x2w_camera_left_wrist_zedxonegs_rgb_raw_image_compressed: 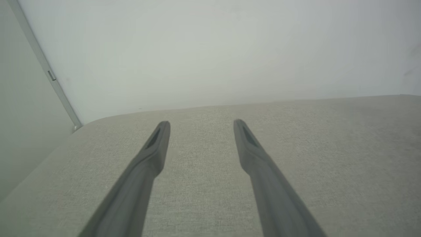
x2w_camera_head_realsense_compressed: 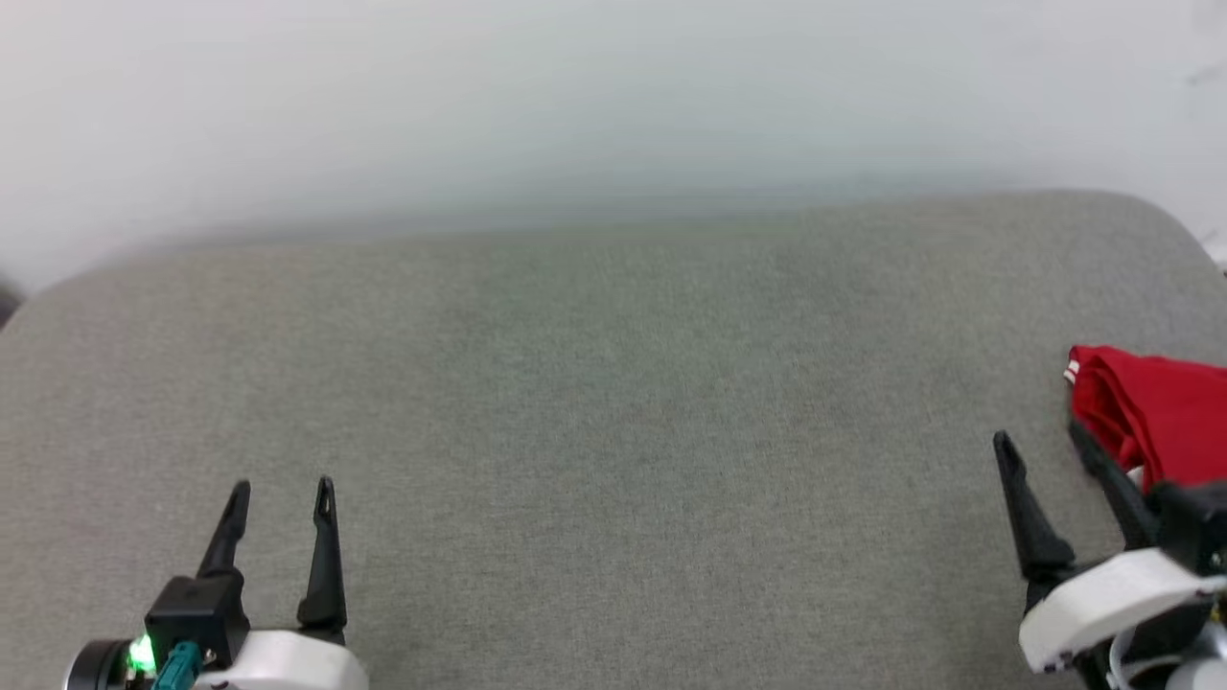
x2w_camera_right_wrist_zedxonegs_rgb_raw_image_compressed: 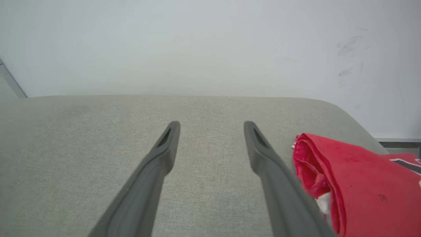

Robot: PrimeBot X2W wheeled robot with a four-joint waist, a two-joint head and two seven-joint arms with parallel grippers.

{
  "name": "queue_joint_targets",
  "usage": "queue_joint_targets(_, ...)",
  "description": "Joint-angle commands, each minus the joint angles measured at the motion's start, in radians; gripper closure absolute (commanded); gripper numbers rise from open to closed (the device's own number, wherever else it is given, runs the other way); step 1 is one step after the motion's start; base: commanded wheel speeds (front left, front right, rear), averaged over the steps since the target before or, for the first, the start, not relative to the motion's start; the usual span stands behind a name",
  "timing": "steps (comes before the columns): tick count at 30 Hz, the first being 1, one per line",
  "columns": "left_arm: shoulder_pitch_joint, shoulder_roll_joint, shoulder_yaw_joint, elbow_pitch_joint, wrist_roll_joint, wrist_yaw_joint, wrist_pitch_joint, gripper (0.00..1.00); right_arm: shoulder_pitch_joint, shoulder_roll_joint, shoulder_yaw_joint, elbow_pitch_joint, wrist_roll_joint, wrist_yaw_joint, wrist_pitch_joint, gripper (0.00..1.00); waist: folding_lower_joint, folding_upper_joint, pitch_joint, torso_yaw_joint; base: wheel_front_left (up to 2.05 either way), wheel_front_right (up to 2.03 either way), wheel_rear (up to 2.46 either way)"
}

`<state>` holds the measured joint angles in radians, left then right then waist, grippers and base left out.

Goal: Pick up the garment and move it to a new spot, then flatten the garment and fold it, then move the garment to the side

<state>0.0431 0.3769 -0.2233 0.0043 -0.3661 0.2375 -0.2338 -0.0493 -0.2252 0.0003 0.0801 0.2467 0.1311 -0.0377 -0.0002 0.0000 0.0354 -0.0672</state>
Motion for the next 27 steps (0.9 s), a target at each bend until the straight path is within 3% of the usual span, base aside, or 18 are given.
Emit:
queue_joint_targets(1,0.018,0.004,-0.002,0.009,-0.009,-0.005,-0.006,0.00,0.033,0.012,-0.006,-0.031,-0.012,-0.001,0.012,0.00,0.0002,0.0000,-0.029,0.009,0.00,0.00,0.00)
queue_joint_targets(11,0.074,-0.011,0.002,0.057,-0.031,-0.007,-0.017,0.00,0.150,0.079,-0.010,-0.194,-0.047,-0.001,0.094,0.00,0.0002,0.0000,-0.071,0.008,0.00,0.00,0.00)
queue_joint_targets(27,0.073,-0.026,0.009,0.085,-0.046,-0.017,-0.027,0.00,0.155,0.090,-0.002,-0.201,-0.038,-0.001,0.114,0.00,0.0002,0.0000,-0.078,0.007,0.00,0.00,0.00)
